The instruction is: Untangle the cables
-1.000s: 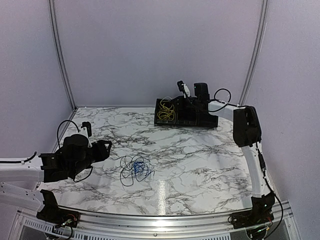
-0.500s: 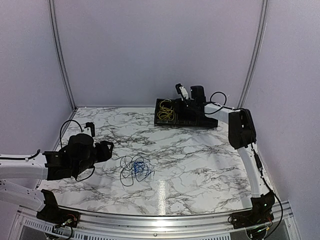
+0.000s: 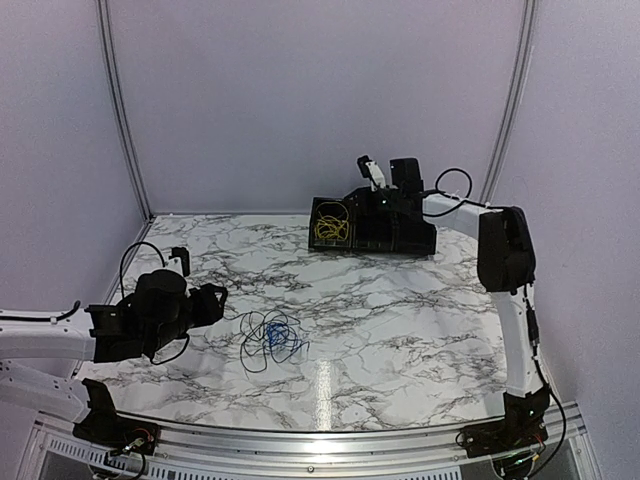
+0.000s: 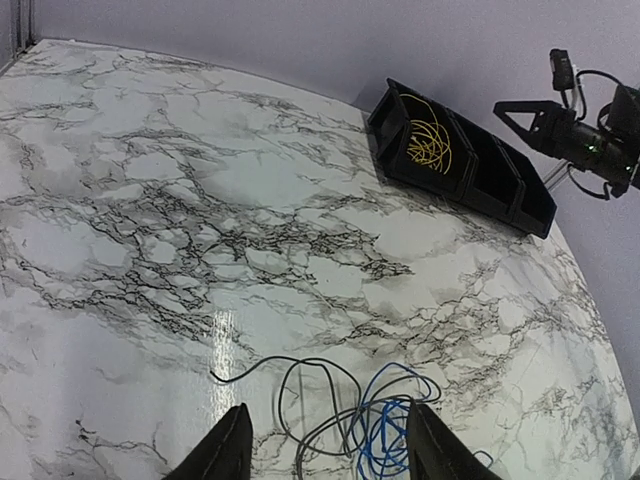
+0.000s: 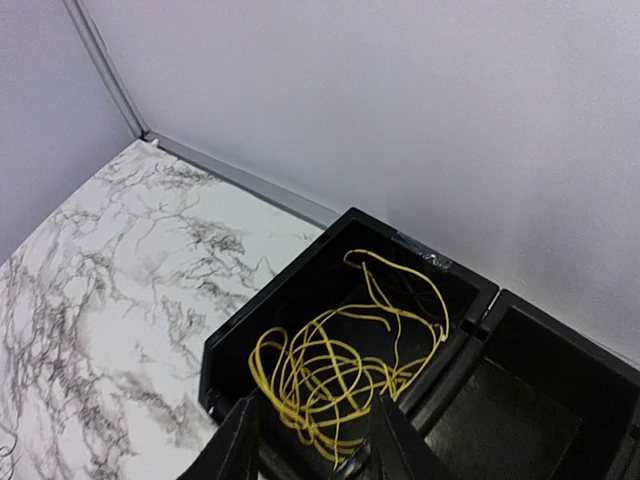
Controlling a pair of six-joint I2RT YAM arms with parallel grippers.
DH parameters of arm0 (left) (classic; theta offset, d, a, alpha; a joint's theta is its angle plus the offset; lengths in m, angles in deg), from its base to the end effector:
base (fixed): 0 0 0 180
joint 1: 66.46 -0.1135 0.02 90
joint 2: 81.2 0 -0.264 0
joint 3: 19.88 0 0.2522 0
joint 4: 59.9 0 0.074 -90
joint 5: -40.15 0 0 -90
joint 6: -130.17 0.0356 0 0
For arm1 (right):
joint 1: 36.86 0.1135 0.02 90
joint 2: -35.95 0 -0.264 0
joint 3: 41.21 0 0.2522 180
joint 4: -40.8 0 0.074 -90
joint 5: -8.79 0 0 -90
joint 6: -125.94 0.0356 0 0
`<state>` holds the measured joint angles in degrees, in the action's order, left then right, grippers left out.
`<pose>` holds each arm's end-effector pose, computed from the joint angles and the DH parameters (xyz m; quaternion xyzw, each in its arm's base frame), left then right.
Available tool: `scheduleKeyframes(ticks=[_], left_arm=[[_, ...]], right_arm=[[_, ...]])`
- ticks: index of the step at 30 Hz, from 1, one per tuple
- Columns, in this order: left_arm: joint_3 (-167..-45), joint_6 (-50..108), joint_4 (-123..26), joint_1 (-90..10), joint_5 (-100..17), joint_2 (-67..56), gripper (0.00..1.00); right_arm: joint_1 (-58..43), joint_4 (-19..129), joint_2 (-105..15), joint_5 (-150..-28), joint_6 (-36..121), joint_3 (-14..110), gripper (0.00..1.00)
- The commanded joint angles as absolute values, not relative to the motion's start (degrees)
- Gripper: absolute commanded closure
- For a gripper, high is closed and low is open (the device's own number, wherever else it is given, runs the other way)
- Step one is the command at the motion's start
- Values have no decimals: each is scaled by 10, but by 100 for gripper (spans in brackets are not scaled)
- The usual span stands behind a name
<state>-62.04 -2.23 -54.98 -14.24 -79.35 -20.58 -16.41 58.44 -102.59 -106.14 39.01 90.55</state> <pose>0.1524 -0.1679 0.2220 -0.0701 0.8172 -0.2461 0.5165 0.5242 0.2115 0.2146 -0.2396 0.7938 0.2854 0.4807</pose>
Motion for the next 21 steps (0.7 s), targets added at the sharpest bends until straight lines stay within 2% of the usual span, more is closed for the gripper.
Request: scheduleKeyframes(ticks=[1,8,13,16,21], left_arm=[[-599,-8,-553,-140,-771,-213,45],[-593,6,-519,-141,-720,-172,42],[-607,-26,-542,-143,-648,-99,43],[-636,-50,-570,-144,-610,-47,44],[-716,-74,-549,-144,-603,47,46]], right_arm=[[-158,571,-903,-1070,362,819,62],[-146,570,-748,-1163,310,622,61],[-81,639,-687,-1211,218,517,61],[-35,665,-662,-1217,166,463,61],[-9,603,-622,-1244,200,380,61]])
